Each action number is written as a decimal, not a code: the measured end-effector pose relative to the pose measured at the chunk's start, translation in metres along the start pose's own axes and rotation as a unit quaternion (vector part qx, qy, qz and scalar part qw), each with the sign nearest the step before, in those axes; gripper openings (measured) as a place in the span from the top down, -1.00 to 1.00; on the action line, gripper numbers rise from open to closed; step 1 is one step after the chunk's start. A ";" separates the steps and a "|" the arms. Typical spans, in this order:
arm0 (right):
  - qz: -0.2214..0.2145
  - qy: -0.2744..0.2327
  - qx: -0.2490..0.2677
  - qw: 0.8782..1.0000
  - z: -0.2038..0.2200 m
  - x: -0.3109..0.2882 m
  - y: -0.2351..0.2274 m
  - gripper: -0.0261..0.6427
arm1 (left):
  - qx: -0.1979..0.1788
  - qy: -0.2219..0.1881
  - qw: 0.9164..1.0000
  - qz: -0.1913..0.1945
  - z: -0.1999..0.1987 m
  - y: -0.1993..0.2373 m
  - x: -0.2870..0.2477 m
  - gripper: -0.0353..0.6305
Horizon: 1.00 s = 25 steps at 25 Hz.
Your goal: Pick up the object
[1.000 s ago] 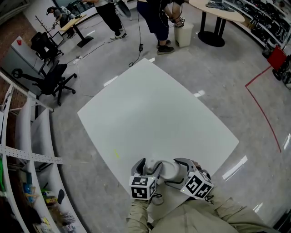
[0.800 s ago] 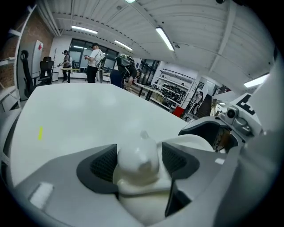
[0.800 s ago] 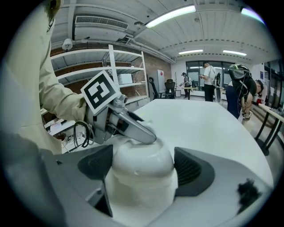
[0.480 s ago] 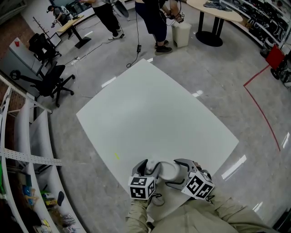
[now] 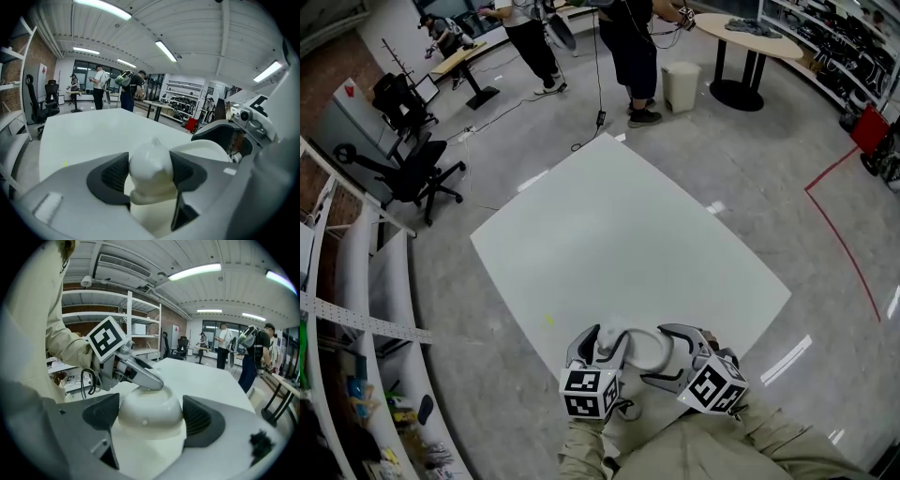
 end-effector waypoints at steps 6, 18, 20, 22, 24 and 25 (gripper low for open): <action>0.018 -0.035 0.074 0.997 -0.049 0.022 0.019 -0.35 | -0.042 -0.075 0.996 -0.019 -0.046 -0.012 0.048 0.12; 0.043 -0.075 0.159 0.983 -0.091 0.087 0.093 -0.35 | -0.088 -0.162 0.982 -0.035 -0.067 -0.074 0.140 0.12; 0.043 -0.081 0.165 0.982 -0.093 0.094 0.104 -0.35 | -0.093 -0.167 0.981 -0.042 -0.066 -0.081 0.152 0.12; 0.041 -0.087 0.170 0.981 -0.095 0.098 0.115 -0.35 | -0.098 -0.170 0.979 -0.048 -0.063 -0.086 0.165 0.12; 0.039 -0.096 0.175 0.979 -0.097 0.104 0.126 -0.35 | -0.100 -0.174 0.978 -0.052 -0.061 -0.092 0.176 0.12; 0.038 -0.100 0.178 0.978 -0.097 0.109 0.131 -0.35 | -0.102 -0.177 0.978 -0.055 -0.060 -0.097 0.182 0.12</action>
Point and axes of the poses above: the fingertips, and each gripper's own axes: x backward along the fingers, y to its left, z out of its underside, the point moved 5 cm from there along x, backward along the fingers, and after that the axes turned 8 degrees about -y, right-handed, at the moved point
